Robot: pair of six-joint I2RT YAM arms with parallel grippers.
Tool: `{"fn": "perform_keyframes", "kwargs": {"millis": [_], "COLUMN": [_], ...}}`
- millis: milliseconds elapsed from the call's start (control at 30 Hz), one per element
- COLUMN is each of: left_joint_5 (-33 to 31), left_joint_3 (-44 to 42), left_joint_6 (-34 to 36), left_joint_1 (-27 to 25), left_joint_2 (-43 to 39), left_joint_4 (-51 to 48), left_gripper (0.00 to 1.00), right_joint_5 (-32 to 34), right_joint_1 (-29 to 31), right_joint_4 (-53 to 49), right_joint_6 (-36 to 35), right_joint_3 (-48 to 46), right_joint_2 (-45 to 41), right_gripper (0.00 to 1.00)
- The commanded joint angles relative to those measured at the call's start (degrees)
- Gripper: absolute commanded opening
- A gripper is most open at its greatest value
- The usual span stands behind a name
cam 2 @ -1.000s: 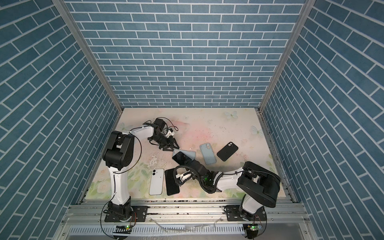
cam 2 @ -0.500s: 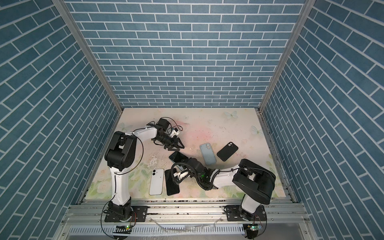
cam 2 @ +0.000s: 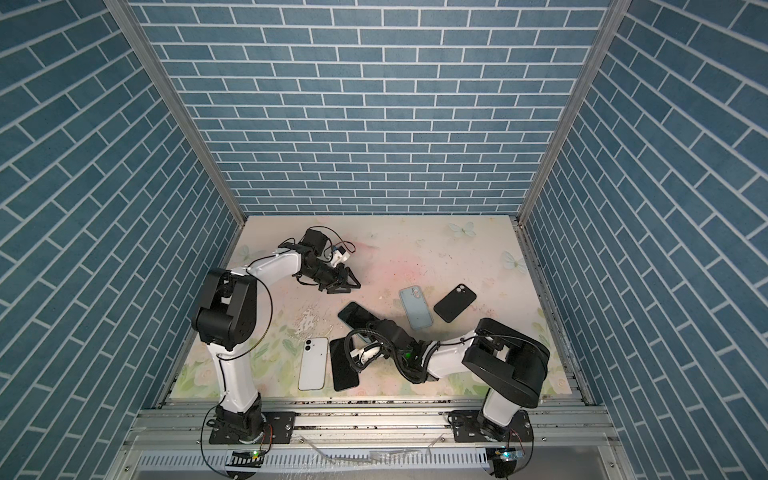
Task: Put the phone into the phone case
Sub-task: 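Lower the blue phone edge-first into the light-blue case with the right gripper, then open the right gripper and lift it off the phone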
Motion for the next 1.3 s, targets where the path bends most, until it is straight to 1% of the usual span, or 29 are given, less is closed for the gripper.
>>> {"fn": "perform_keyframes", "kwargs": {"millis": [0, 67, 167, 267, 433, 533, 600, 700, 733, 767, 800, 833, 900, 1000, 1033, 1067, 1100, 1133, 1200, 1267], "left_joint_5": [-0.1, 0.0, -1.8, -2.8, -3.9, -4.1, -4.1, -4.8, -5.1, -5.2, -5.3, -5.3, -5.4, -6.1, -6.6, -6.9, -7.2, -7.8, -8.8, -8.9], "left_joint_3": [-1.2, -1.2, -0.4, -0.2, -0.3, -0.2, -0.1, -0.5, -0.6, -0.6, -0.7, -0.8, -0.9, -1.2, -1.4, -1.9, -2.2, -2.5, -2.5, -2.4], "left_joint_6": [-0.4, 0.0, 1.5, 2.1, 2.7, 2.9, 2.9, 3.1, 3.2, 3.3, 3.5, 3.4, 3.6, 3.9, 4.1, 4.3, 4.5, 4.7, 5.2, 5.3], "left_joint_1": [2.8, 3.6, 3.6, 3.7, 3.7, 3.7, 3.7, 3.7, 3.7, 3.7, 3.6, 3.7, 3.6, 3.3, 3.1, 2.8, 2.4, 1.9, 0.5, -0.9], "left_joint_2": [-1.8, -1.7, -0.7, 0.0, 0.1, 0.4, 0.4, -0.2, -0.4, -0.6, -0.6, -0.5, -0.2, 0.1, 0.1, 0.0, -0.2, -0.3, -0.1, 0.6], "left_joint_4": [1.3, 0.5, -3.0, -4.5, -5.5, -5.8, -5.8, -5.8, -5.8, -5.9, -6.0, -6.1, -6.3, -6.7, -7.1, -7.1, -7.3, -7.6, -8.1, -8.5], "left_gripper": [0.52, 0.52, 0.52, 0.52, 0.52, 0.52, 0.52, 0.52, 0.52, 0.52, 0.52, 0.52, 0.52, 0.52, 0.52, 0.52, 0.52, 0.52, 0.53, 0.53], "right_joint_5": [1.0, 1.2, 1.6, 2.3, 4.5, 4.5, 3.6, 0.1, -2.3, -4.9, -7.3, -8.9, -10.7, -15.8, -16.1, -14.3, -10.1, -5.8, -6.0, -8.0], "right_joint_1": [0.0, 0.3, 0.5, 0.9, 1.8, 2.2, 2.2, 2.0, 1.6, 0.9, 0.4, -0.6, -2.6, -6.2, -7.4, -8.6, -9.0, -9.8, -12.0, -13.5], "right_joint_4": [0.8, 1.0, 1.0, 1.0, 0.9, -2.1, -5.3, -14.4, -18.5, -23.0, -26.0, -27.2, -31.1, -39.6, -41.4, -43.4, -46.7, -52.7, -64.9, -72.8], "right_joint_6": [1.4, 1.8, 2.2, 2.7, 4.6, 5.9, 8.1, 14.2, 17.7, 21.2, 25.3, 31.3, 41.8, 56.1, 62.9, 70.6, 77.0, 85.2, 94.7, 102.5], "right_joint_3": [-0.5, -0.9, -1.4, -2.2, -5.4, -7.5, -8.3, -8.1, -7.5, -6.4, -5.7, -5.0, -2.4, 3.5, 5.9, 8.5, 11.3, 15.8, 24.4, 30.1], "right_joint_2": [-0.8, -0.9, -1.1, -1.7, -4.6, -8.2, -11.2, -18.1, -20.8, -23.3, -25.3, -27.4, -30.7, -33.0, -32.8, -32.2, -31.3, -29.6, -25.7, -22.7], "right_gripper": [0.38, 0.46, 0.57, 0.64, 0.68, 0.7, 0.72, 0.76, 0.78, 0.78, 0.82, 0.84, 0.85, 0.85, 0.85, 0.84, 0.85, 0.88, 0.88, 0.89]}}
